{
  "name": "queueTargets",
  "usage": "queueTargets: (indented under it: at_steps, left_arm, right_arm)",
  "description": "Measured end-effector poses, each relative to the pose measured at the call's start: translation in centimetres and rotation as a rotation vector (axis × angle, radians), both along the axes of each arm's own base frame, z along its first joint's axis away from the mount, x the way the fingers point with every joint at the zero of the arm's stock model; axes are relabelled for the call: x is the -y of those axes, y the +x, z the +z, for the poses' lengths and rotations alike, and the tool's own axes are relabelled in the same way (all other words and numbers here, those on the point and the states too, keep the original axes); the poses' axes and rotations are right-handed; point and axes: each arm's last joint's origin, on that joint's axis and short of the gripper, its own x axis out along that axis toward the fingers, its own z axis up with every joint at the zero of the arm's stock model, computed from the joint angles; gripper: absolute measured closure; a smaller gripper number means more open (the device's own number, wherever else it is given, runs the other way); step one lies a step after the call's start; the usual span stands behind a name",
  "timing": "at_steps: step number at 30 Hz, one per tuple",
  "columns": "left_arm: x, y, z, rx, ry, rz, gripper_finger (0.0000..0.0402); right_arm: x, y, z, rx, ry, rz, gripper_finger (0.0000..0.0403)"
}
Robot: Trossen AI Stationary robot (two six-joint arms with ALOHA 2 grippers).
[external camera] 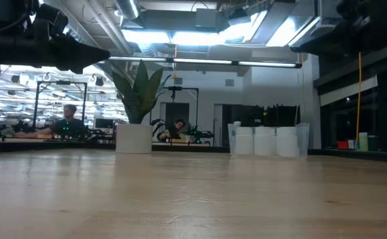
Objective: Pick and place pill bottles into a basket
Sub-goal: Return to Home Position
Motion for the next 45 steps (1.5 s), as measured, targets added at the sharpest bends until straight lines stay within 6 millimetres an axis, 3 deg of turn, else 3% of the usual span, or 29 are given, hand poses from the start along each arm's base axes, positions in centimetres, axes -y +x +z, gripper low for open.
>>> queueTargets:
  at_steps: [9,17,26,34,45]
  left_arm:
    - [0.2,-0.6,0.5,0.031,0.078,0.007,0.04]
    - [0.1,-1.0,-0.2,-0.03,0.038,0.071,0.04]
    - [0.0,-1.1,-0.4,-0.042,0.021,0.122,0.04]
    - [0.0,-1.1,-0.5,-0.046,0.005,0.121,0.04]
    - [0.0,-1.1,-0.5,-0.043,-0.002,0.12,0.0396]
  right_arm:
    - [-0.3,-2.8,0.6,0.099,0.005,-0.001,0.0402]
    - [-0.5,-4.1,-0.4,0.09,0.042,-0.004,0.0402]
    - [-0.3,-2.8,-4.1,0.024,0.042,-0.006,0.0397]
    - [-0.5,-1.8,-5.4,0.165,-0.046,0.085,0.0397]
    - [-0.5,-1.7,-5.9,0.14,-0.03,0.089,0.0397]
